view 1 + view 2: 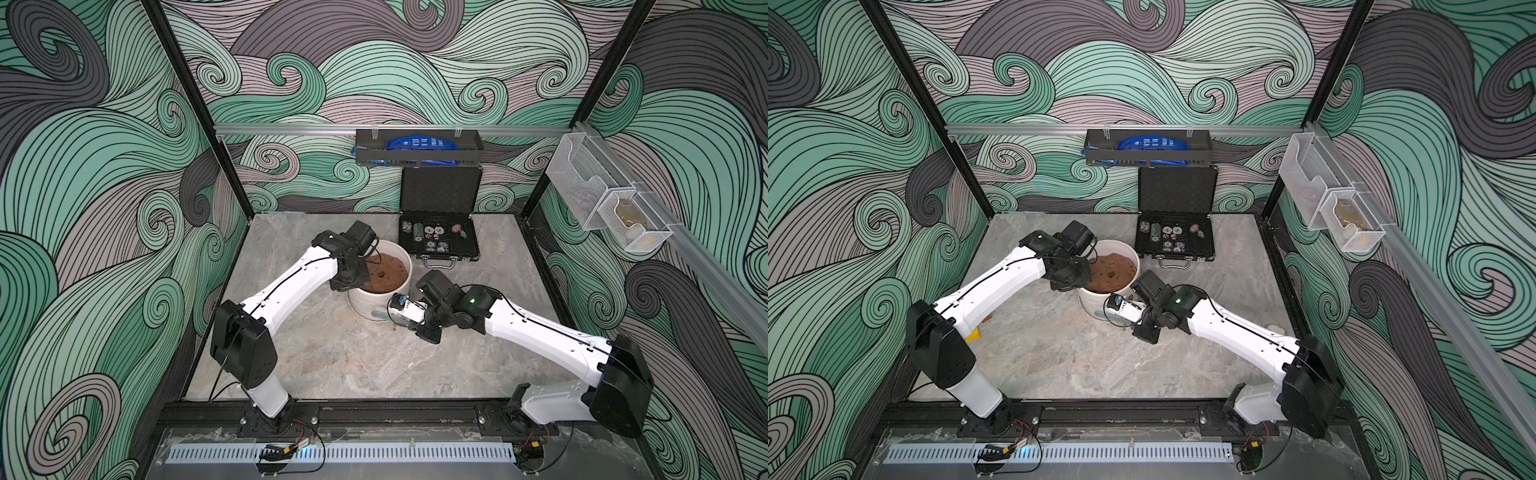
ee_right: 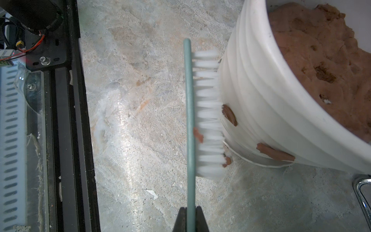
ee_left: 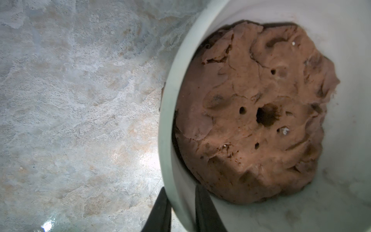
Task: Scrub the dried mud off the ceramic pot
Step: Rotate the pot at the center of the board.
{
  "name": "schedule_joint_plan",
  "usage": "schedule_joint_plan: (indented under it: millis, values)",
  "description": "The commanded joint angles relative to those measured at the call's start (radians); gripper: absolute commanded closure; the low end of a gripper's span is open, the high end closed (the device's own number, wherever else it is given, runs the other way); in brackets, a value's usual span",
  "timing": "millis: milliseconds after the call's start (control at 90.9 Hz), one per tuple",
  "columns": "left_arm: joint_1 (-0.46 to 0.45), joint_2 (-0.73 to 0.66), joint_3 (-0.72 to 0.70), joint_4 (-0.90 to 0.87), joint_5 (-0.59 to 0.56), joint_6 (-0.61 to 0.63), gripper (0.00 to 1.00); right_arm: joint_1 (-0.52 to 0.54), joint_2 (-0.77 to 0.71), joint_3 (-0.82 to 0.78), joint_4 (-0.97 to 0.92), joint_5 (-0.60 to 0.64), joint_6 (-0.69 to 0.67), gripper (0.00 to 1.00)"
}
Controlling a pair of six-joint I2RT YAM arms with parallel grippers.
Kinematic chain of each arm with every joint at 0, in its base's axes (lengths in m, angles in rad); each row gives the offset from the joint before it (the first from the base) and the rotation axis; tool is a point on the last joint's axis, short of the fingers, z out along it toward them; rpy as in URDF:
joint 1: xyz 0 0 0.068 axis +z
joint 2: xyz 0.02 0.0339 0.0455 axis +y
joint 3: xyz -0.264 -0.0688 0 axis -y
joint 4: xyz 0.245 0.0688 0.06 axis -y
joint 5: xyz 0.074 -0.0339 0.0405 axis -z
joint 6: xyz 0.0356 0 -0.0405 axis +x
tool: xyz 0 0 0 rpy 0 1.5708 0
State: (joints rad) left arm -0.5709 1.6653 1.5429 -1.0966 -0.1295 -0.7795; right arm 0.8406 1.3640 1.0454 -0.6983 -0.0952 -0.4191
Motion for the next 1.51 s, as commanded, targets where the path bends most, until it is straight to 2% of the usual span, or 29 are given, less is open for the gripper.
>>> schedule_joint_plan:
  millis: [0, 44, 110, 528, 715, 891, 1068, 1222, 1387, 1497]
  values:
    - [-0.003, 0.038, 0.015, -0.045, -0.03, 0.032, 0.83, 0.006, 0.009, -0.012, 0.019, 0.005, 0.006, 1.0]
    - [-0.004, 0.047, 0.022, -0.054, -0.038, 0.046, 0.88, 0.007, 0.016, -0.017, 0.025, 0.014, 0.01, 1.0]
    - [-0.005, 0.06, 0.039, -0.075, -0.059, 0.058, 0.89, 0.005, 0.026, -0.018, 0.038, 0.021, 0.019, 1.0]
    - [-0.003, 0.088, 0.046, -0.063, -0.069, 0.149, 0.89, -0.022, 0.145, -0.015, 0.107, 0.041, 0.111, 1.0]
    - [-0.004, 0.091, 0.042, -0.052, -0.051, 0.165, 0.9, -0.028, 0.184, -0.032, 0.103, 0.131, 0.159, 1.0]
    - [-0.003, 0.095, 0.042, -0.052, -0.043, 0.163, 0.89, 0.0, 0.197, -0.032, 0.115, 0.113, 0.195, 1.0]
    - [-0.003, 0.093, 0.041, -0.048, -0.051, 0.191, 0.89, 0.047, 0.219, -0.043, 0.068, 0.129, 0.17, 1.0]
    - [-0.003, 0.098, 0.046, -0.024, -0.044, 0.254, 0.89, 0.093, 0.179, -0.049, 0.033, 0.143, 0.118, 1.0]
    - [-0.003, 0.116, 0.054, -0.021, -0.047, 0.298, 0.89, 0.092, 0.127, -0.007, 0.016, 0.055, 0.08, 1.0]
    - [-0.002, 0.117, 0.052, -0.006, -0.034, 0.321, 0.89, 0.082, 0.105, 0.008, 0.06, 0.055, 0.096, 1.0]
